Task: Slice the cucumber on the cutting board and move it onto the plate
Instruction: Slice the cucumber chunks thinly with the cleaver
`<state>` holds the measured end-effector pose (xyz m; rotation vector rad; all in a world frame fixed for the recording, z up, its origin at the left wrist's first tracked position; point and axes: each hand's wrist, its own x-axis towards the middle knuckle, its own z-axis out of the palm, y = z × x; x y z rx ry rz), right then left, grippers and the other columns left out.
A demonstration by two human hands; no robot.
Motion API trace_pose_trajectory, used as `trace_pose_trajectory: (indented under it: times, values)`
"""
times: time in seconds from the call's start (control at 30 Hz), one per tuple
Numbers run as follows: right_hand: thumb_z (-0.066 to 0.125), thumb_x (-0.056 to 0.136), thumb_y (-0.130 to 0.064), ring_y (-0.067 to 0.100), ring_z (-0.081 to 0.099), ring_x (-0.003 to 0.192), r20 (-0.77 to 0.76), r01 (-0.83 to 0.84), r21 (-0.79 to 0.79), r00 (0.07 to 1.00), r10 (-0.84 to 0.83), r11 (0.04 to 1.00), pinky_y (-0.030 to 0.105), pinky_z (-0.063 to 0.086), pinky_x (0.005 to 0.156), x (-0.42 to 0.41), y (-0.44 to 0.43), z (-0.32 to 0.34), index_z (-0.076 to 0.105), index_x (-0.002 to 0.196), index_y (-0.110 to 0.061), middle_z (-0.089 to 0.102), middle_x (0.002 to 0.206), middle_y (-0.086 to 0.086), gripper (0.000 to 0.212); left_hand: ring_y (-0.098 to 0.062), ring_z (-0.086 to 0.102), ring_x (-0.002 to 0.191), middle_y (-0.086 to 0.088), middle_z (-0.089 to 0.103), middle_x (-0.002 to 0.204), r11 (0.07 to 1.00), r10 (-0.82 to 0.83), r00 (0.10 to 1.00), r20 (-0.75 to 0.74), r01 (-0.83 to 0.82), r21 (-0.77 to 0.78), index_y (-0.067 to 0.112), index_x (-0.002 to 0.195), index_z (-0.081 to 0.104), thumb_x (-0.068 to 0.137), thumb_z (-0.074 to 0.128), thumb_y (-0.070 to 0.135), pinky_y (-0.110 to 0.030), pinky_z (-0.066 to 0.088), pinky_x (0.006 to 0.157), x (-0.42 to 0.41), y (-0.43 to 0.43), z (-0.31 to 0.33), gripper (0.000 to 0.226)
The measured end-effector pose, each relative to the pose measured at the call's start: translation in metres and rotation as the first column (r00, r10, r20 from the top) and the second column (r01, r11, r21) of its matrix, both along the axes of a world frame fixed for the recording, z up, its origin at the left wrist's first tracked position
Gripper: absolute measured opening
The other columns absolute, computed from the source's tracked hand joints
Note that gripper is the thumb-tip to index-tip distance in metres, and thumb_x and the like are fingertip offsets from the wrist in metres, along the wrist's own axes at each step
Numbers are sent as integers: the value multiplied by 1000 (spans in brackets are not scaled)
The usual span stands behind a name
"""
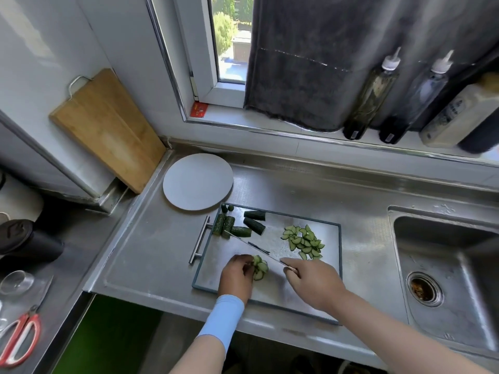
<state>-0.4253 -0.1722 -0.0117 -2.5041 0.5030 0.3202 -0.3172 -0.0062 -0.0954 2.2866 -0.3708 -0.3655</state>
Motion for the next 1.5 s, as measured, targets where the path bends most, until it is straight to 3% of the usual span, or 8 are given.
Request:
trace_pose_trajectory:
  times: [0.23,0.33,0.5,0.63,0.9,1.13,1.3,1.5]
  values:
    - [45,94,-39,23,64,83,66,-147,-347,981,181,926,32,42,60,-12,-37,-2,53,128,-43,70,94,-7,34,-14,56,85,2,61,93,845,495,867,55,-465,-263,18,93,61,96,44,4,-14,35,66,28,-1,54,23]
    - [44,94,-39,20,64,87,60,-186,-417,971,231,890,31,47,65,-11,-44,-2,55,128,-35,69,100,-7,36,-6,54,81,7,60,88,957,183,950,253,-113,-266,21,85,62,90,51,1,-10,38,70,26,-7,65,24]
    - [59,84,-34,19,62,68,76,-238,-484,947,311,842,27,36,49,-6,-51,0,65,101,-32,66,78,-6,18,-7,52,92,12,57,91,920,-391,907,155,388,53,25,86,66,89,48,8,-21,45,84,6,-32,57,26]
    - [77,57,-28,14,45,41,9,-280,-534,942,337,798,25,-1,45,-3,-57,4,52,65,-29,48,50,-7,26,-7,46,103,12,56,105,904,-423,902,83,416,96,25,102,67,94,42,10,-21,38,98,9,-47,55,31]
    - [55,81,-22,21,47,61,0,-303,-485,938,346,821,28,29,53,-5,-62,8,54,84,-25,59,74,-4,4,-8,47,111,11,53,118,898,-422,906,-30,423,125,29,109,65,94,39,7,-28,39,104,21,-52,61,37]
    - [51,84,-17,26,47,66,-45,-347,-444,930,366,826,30,24,50,0,-58,24,42,78,-27,50,71,-2,15,-9,46,119,13,52,125,807,-548,822,-153,568,162,29,122,63,87,38,4,-26,33,108,24,-56,63,50]
    - [51,87,-15,26,45,65,-75,-361,-447,927,367,819,28,19,47,5,-53,32,43,80,-25,44,67,-2,15,-10,49,118,14,53,127,947,-295,932,-209,314,63,39,114,64,92,34,2,-21,39,94,32,-49,66,52]
    - [51,89,-14,26,45,66,-126,-393,-459,917,379,797,29,16,47,13,-41,38,47,82,-25,38,64,-4,13,-17,50,121,8,57,131,801,-538,789,-296,588,110,34,125,62,85,33,2,-26,35,103,33,-49,69,59]
